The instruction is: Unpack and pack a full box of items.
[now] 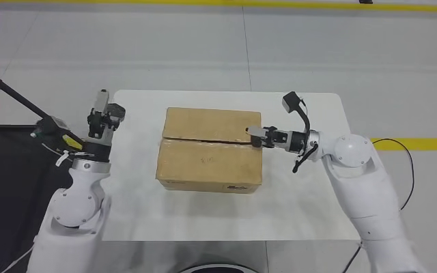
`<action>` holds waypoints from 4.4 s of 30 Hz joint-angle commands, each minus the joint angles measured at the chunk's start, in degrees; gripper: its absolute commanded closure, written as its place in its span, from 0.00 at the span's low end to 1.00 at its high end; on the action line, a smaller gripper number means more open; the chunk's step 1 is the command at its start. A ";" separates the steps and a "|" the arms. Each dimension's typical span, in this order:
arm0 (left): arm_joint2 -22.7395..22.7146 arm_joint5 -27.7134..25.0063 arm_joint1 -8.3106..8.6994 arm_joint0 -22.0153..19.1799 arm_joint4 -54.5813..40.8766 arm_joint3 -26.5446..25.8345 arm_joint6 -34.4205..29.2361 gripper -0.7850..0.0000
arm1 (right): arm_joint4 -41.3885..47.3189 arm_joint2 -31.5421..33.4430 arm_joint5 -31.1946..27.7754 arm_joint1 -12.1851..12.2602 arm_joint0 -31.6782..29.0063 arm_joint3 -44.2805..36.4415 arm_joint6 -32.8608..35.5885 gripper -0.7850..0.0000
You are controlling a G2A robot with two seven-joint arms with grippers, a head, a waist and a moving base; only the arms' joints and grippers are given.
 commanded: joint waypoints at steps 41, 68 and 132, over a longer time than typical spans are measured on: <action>28.29 12.43 -3.45 -19.66 17.33 4.96 -7.82 0.00 | 4.31 12.26 -4.47 3.93 -10.04 -1.41 2.64 0.00; 40.25 13.78 -8.02 -27.60 18.42 15.47 -4.90 0.00 | 7.34 17.76 -7.52 5.94 -16.38 -1.18 4.06 0.00; -8.57 1.41 -5.92 4.28 3.85 2.85 -27.75 0.00 | 17.12 3.80 -0.55 5.28 -5.18 -5.16 0.71 0.00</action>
